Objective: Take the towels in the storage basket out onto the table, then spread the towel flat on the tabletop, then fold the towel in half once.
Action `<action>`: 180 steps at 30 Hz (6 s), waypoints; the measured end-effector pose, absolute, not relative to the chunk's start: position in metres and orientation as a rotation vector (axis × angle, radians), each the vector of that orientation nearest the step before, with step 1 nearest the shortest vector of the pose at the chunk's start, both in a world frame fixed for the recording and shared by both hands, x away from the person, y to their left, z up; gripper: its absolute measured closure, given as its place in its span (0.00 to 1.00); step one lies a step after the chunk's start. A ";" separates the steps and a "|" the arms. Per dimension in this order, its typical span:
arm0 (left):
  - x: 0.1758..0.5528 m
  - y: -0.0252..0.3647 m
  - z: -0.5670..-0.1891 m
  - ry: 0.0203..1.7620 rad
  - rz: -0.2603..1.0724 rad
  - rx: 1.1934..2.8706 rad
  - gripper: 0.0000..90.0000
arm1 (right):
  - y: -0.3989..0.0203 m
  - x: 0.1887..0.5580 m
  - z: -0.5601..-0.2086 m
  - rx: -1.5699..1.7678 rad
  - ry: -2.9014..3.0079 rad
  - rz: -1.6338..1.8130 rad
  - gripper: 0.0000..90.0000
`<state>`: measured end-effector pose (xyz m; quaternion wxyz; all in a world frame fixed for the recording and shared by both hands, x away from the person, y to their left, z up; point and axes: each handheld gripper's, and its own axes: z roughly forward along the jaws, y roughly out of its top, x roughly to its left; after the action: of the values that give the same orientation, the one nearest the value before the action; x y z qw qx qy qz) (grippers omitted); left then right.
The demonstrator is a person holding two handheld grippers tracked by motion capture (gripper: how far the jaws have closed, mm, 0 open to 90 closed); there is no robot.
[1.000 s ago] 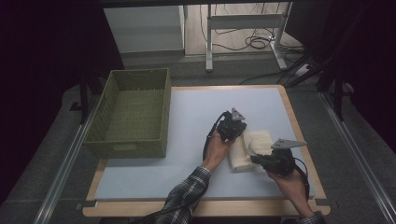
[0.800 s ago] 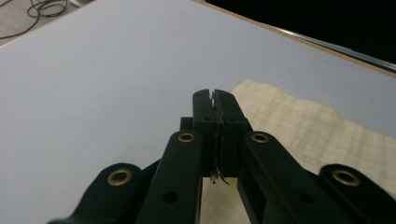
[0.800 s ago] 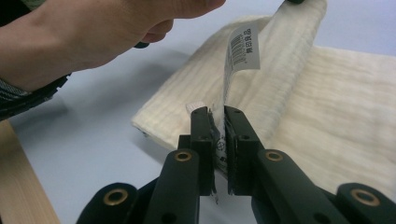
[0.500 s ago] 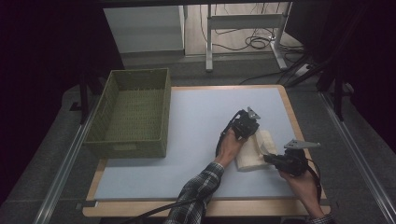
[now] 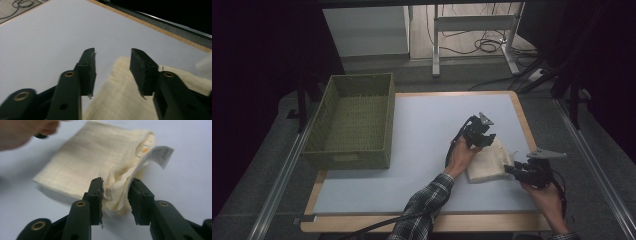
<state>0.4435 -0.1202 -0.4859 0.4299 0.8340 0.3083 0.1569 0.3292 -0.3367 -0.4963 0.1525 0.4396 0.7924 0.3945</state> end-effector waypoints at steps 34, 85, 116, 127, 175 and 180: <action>0.395 0.033 -0.531 1.001 0.364 2.187 0.19 | -0.317 0.343 -0.490 1.260 2.373 1.001 0.74; 0.390 0.044 -0.543 0.992 0.381 2.149 0.19 | -0.333 0.346 -0.464 1.331 2.355 1.061 0.97; 0.390 0.044 -0.543 0.993 0.379 2.149 0.19 | -0.328 0.347 -0.503 1.365 2.372 0.953 0.91; 0.408 0.022 -0.524 0.979 0.383 2.180 0.23 | -0.325 0.350 -0.502 1.358 2.324 0.883 0.65; 0.454 -0.041 -0.484 0.824 0.138 2.399 0.93 | -0.320 0.341 -0.490 1.337 2.436 1.128 0.91; 0.452 -0.027 -0.474 0.832 0.147 2.405 0.92 | -0.310 0.341 -0.483 1.294 2.450 1.146 0.91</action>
<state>0.4525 -0.0270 -0.4741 0.2921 0.9024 0.3121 0.0552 0.3414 -0.3100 -0.4830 0.0714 0.4303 0.8151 0.3813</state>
